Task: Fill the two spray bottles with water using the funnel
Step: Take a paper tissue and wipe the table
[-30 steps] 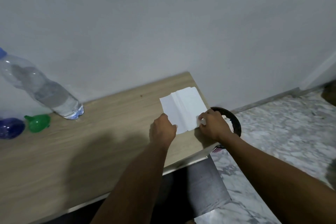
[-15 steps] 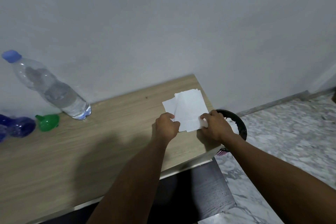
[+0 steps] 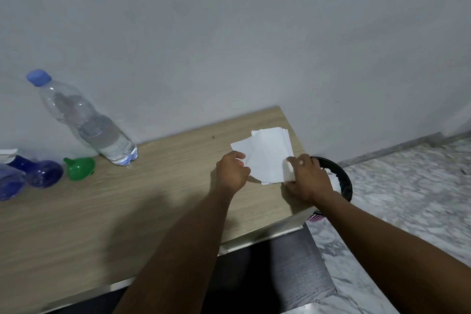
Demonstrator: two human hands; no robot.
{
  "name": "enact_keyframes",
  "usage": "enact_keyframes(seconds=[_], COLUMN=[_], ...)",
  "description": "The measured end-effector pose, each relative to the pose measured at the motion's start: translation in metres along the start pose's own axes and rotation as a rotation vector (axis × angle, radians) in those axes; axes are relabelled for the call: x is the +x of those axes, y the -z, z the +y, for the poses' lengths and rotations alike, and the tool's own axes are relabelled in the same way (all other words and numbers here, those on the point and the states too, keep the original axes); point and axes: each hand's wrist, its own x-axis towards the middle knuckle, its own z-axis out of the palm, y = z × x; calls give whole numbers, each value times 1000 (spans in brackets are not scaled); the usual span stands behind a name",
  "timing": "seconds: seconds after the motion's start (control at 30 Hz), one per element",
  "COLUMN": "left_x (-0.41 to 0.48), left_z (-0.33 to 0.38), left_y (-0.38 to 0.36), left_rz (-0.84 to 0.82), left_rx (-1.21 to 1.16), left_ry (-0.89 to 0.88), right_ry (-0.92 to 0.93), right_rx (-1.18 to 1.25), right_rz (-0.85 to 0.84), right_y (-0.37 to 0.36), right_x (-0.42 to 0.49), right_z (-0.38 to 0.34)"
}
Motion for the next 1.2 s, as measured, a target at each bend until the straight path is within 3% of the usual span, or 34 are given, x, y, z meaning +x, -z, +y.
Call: enact_keyframes(seconds=[0.07,0.13,0.4,0.6,0.77,0.97,1.2], left_x=[0,-1,-3,-3,-3,4,2], left_z=[2,5,8,-2,-3,-1,-11], left_y=[-1,-2,13,22,20,26,21], left_rz=[-3,-5,31,29,26,48,0], left_rx=[-11,-14,55,108,84,69,131], left_ry=[-12,-21,-87,-115,-121,-130,-136], right_ry=[138,220,141,101,66,230,221], right_rx=[-79,-39,80,30,93,-66,-28], right_rz=[70,31,-36,-87,-53,3,9], right_y=[-2,-6,-15,-12,-10,-10,-15], right_x=[0,0,2,10,8,8,11], right_z=[-4,-11,-10,-9,-17,-29,-31])
